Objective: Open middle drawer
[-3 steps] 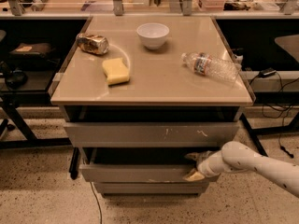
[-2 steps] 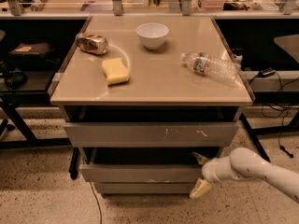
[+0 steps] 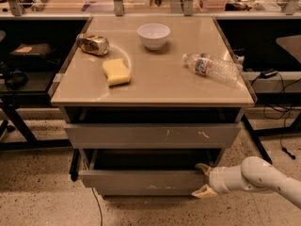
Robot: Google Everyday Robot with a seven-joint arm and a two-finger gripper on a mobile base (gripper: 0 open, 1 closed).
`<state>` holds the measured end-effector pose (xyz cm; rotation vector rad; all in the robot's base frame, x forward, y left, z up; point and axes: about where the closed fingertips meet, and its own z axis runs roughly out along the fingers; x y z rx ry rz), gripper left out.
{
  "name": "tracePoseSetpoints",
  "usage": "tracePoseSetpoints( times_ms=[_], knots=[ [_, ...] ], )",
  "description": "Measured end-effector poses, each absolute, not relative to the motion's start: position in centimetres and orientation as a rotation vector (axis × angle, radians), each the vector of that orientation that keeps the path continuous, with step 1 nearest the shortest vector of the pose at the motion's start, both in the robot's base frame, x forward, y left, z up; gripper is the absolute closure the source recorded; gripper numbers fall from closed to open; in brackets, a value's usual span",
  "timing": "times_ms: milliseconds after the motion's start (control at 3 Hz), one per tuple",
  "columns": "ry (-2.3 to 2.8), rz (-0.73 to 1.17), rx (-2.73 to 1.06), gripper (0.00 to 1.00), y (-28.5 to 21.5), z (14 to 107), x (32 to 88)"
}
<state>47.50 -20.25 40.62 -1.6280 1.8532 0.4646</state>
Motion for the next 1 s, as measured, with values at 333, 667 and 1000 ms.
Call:
tracePoseSetpoints(
  times_ms=[333,667,1000],
  knots=[
    [1.853,0.465,-1.628,0.64,-20.26,41.33,47.54],
    [1.853,0.465,-1.628,0.88,-20.34,41.90,47.73],
    [1.850,0.460,-1.630,1.00,-20.45,42.17,47.69]
  ],
)
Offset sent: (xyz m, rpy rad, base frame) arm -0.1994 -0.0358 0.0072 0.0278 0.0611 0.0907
